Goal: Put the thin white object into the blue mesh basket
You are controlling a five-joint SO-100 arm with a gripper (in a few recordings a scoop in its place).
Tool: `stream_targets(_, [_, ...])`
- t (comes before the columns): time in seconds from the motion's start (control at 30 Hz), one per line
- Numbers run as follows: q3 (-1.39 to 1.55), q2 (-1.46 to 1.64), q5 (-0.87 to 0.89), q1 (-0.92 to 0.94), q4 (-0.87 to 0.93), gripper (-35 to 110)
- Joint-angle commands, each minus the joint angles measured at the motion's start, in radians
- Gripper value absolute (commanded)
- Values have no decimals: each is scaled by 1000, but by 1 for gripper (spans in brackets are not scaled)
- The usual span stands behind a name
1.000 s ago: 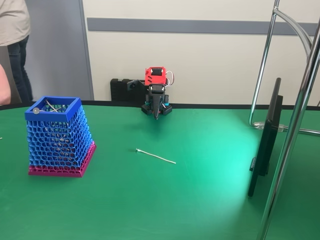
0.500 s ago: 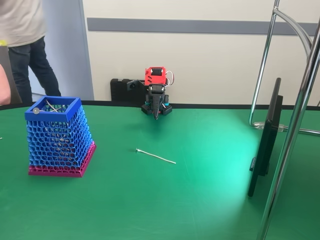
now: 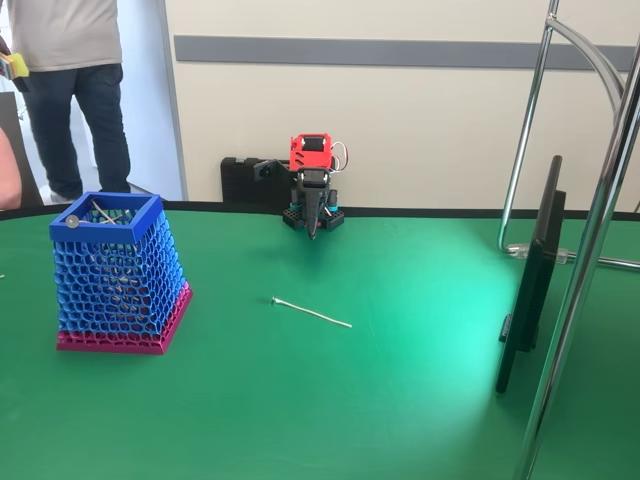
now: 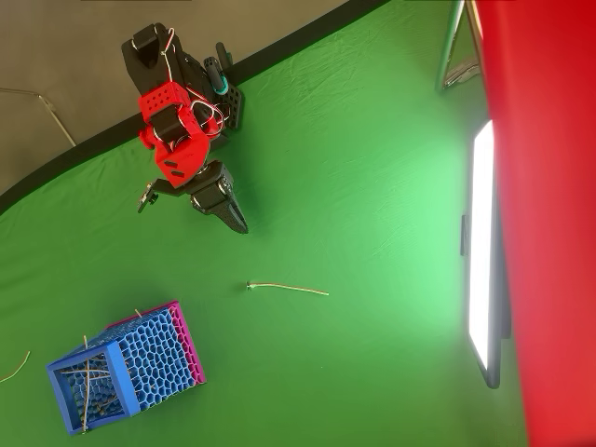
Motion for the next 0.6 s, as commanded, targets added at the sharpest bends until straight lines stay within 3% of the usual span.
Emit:
stream_targets(0.0, [8, 2, -2, -5, -6, 1])
stream_targets(0.23, [-48, -66, 34, -5, -28, 1])
stream_targets(0.57, [-253, -422, 80, 5, -107, 1])
